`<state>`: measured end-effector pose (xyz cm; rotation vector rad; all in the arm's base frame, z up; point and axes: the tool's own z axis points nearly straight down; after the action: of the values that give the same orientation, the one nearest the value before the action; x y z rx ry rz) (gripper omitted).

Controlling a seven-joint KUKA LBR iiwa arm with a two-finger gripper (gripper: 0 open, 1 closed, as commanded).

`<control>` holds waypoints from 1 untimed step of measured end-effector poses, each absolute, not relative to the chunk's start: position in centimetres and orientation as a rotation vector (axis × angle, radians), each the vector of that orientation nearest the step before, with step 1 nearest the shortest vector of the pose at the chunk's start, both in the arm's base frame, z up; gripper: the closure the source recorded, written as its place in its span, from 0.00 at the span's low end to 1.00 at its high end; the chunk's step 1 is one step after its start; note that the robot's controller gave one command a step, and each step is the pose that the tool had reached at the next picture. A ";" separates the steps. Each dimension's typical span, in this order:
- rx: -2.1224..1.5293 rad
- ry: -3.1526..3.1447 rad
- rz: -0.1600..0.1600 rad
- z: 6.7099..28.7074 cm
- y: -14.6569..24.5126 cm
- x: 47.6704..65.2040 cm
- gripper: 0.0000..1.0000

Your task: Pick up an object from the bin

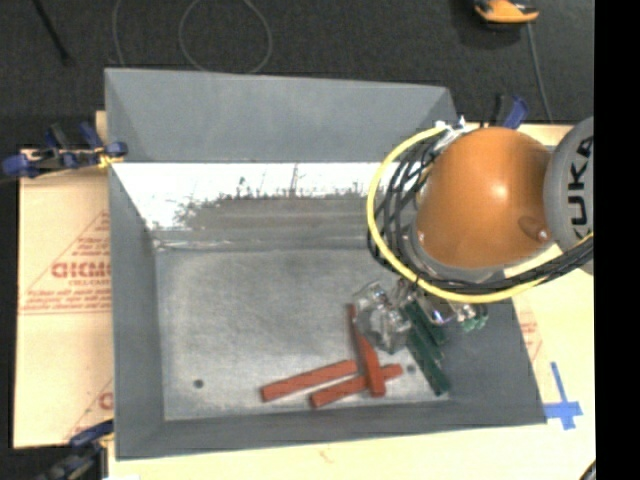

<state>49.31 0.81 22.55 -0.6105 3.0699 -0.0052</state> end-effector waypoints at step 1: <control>-0.612 3.078 0.000 22.1 0.9 49.1 0.00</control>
Offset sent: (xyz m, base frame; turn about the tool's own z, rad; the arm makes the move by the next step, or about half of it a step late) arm 0.0000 0.0000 0.0000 0.0000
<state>49.13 0.94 22.12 -0.6119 3.0781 -0.0001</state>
